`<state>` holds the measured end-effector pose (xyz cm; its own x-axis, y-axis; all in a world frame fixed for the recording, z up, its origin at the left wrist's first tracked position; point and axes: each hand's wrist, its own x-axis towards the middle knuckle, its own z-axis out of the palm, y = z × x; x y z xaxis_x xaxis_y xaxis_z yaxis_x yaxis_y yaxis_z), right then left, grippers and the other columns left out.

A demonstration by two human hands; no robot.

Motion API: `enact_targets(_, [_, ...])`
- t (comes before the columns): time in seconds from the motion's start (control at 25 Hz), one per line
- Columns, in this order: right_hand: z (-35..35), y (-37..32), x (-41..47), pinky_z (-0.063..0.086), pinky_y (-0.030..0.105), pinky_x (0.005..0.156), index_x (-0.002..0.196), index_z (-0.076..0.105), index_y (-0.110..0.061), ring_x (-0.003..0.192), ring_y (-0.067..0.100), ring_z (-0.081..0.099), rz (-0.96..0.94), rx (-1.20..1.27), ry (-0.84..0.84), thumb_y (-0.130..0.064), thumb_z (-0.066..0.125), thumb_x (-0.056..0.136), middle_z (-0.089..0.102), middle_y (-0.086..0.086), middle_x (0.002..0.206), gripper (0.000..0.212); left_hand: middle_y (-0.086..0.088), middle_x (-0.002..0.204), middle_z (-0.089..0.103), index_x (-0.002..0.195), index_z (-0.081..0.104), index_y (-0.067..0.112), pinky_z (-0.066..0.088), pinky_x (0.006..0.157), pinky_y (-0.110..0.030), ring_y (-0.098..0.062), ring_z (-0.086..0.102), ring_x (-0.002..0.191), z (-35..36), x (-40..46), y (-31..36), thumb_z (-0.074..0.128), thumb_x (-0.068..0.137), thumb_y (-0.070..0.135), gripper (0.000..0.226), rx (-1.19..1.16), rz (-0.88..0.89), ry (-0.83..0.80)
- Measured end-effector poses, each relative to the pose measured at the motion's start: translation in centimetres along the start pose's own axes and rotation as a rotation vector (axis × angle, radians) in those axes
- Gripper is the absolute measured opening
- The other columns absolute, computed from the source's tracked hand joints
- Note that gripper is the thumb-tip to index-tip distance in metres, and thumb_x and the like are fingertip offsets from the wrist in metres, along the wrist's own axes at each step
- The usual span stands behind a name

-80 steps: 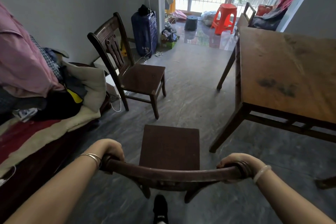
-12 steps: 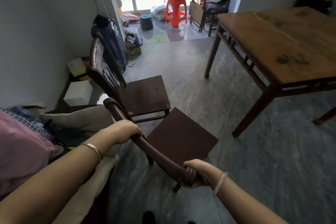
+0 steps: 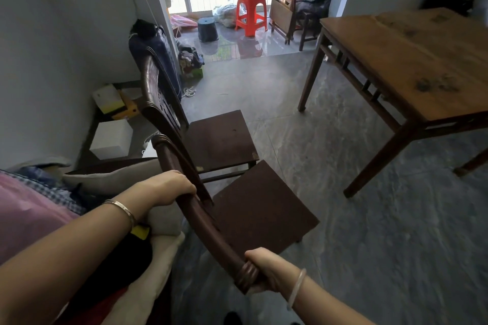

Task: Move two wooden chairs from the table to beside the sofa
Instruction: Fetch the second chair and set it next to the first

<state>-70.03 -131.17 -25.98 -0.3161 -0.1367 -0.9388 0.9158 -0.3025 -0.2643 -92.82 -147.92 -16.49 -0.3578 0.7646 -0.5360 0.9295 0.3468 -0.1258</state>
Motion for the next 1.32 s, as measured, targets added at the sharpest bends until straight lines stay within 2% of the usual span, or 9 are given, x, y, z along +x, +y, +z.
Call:
enact_targets(0.16, [5.0, -0.6, 0.5, 0.046, 0.02, 0.037, 0.066, 0.046, -0.015, 0.023, 0.005, 0.044, 0.011, -0.147, 0.055, -0.029, 0.022, 0.1, 0.044, -0.007, 0.028, 0.045, 0.005, 0.135, 0.059, 0.13, 0.057, 0.024, 0.027, 0.114, -0.026, -0.014, 0.05, 0.132, 1.1, -1.8, -2.6, 0.045, 0.091, 0.013, 0.042, 0.051, -0.012, -0.058])
enact_targets(0.32, [8.6, -1.0, 2.4, 0.046, 0.019, 0.032, 0.063, 0.049, -0.011, 0.023, 0.007, 0.043, 0.005, -0.109, -0.026, -0.025, 0.019, 0.1, 0.045, -0.004, 0.028, 0.05, 0.007, 0.143, 0.053, 0.134, 0.055, 0.025, 0.018, 0.118, -0.024, -0.01, 0.042, 0.138, 1.9, -3.1, -4.9, 0.044, 0.096, 0.024, 0.04, 0.07, -0.034, -0.103])
enact_targets(0.48, [11.0, -1.7, 4.2, 0.045, 0.019, 0.031, 0.065, 0.05, -0.007, 0.02, 0.009, 0.046, -0.036, -0.082, -0.044, -0.024, 0.02, 0.099, 0.049, -0.001, 0.028, 0.049, 0.014, 0.152, 0.041, 0.14, 0.047, 0.031, 0.007, 0.122, -0.024, -0.002, 0.029, 0.145, 2.7, -3.5, -7.1, 0.038, 0.099, 0.023, 0.042, 0.058, -0.061, -0.152])
enact_targets(0.68, [13.3, -2.9, 4.7, 0.046, 0.023, 0.03, 0.077, 0.054, -0.004, 0.027, 0.013, 0.057, -0.122, -0.062, 0.052, -0.018, 0.029, 0.097, 0.057, 0.002, 0.032, 0.035, 0.017, 0.152, 0.041, 0.14, 0.048, 0.032, 0.004, 0.122, -0.026, -0.002, 0.027, 0.146, 2.8, -3.3, -9.0, 0.033, 0.102, 0.019, 0.043, 0.074, -0.091, -0.114])
enact_targets(0.8, [13.7, -3.7, 5.2, 0.042, 0.02, 0.028, 0.078, 0.052, -0.004, 0.024, 0.012, 0.054, -0.162, -0.052, 0.101, -0.015, 0.032, 0.097, 0.055, 0.002, 0.031, 0.03, 0.016, 0.151, 0.043, 0.138, 0.05, 0.033, 0.004, 0.122, -0.027, -0.002, 0.027, 0.146, 2.7, -3.1, -9.8, 0.034, 0.101, 0.019, 0.042, 0.065, -0.104, -0.084])
enact_targets(0.92, [13.9, -4.2, 6.0, 0.045, 0.024, 0.031, 0.081, 0.05, -0.004, 0.022, 0.013, 0.05, -0.155, 0.017, 0.1, -0.014, 0.032, 0.097, 0.055, 0.005, 0.039, 0.026, 0.016, 0.152, 0.042, 0.138, 0.051, 0.032, 0.004, 0.122, -0.026, -0.002, 0.026, 0.146, 2.7, -2.8, -10.4, 0.034, 0.102, 0.018, 0.042, 0.04, -0.111, -0.064])
enact_targets(1.08, [13.6, -3.9, 6.8, 0.039, 0.019, 0.027, 0.076, 0.047, -0.004, 0.02, 0.01, 0.044, -0.16, 0.047, 0.128, -0.014, 0.032, 0.099, 0.05, 0.007, 0.055, 0.029, 0.013, 0.153, 0.042, 0.139, 0.05, 0.031, 0.005, 0.122, -0.028, -0.006, 0.026, 0.148, 3.2, -2.7, -10.3, 0.035, 0.101, 0.02, 0.042, 0.063, -0.101, -0.037])
enact_targets(1.24, [13.5, -3.6, 7.0, 0.041, 0.02, 0.031, 0.096, 0.051, -0.002, 0.042, 0.013, 0.053, -0.166, 0.0, 0.18, -0.015, 0.035, 0.098, 0.052, 0.006, 0.07, 0.02, 0.011, 0.15, 0.046, 0.138, 0.053, 0.031, 0.01, 0.122, -0.031, -0.01, 0.029, 0.147, 3.2, -3.0, -9.8, 0.04, 0.1, 0.02, 0.042, 0.092, -0.097, 0.004])
enact_targets(1.32, [13.4, -3.4, 7.2, 0.037, 0.018, 0.027, 0.085, 0.048, -0.001, 0.031, 0.01, 0.05, -0.177, 0.007, 0.165, -0.013, 0.033, 0.098, 0.051, 0.006, 0.064, 0.024, 0.009, 0.15, 0.047, 0.138, 0.052, 0.033, 0.012, 0.122, -0.032, -0.013, 0.028, 0.148, 3.4, -3.2, -9.5, 0.041, 0.1, 0.021, 0.042, 0.1, -0.116, 0.037])
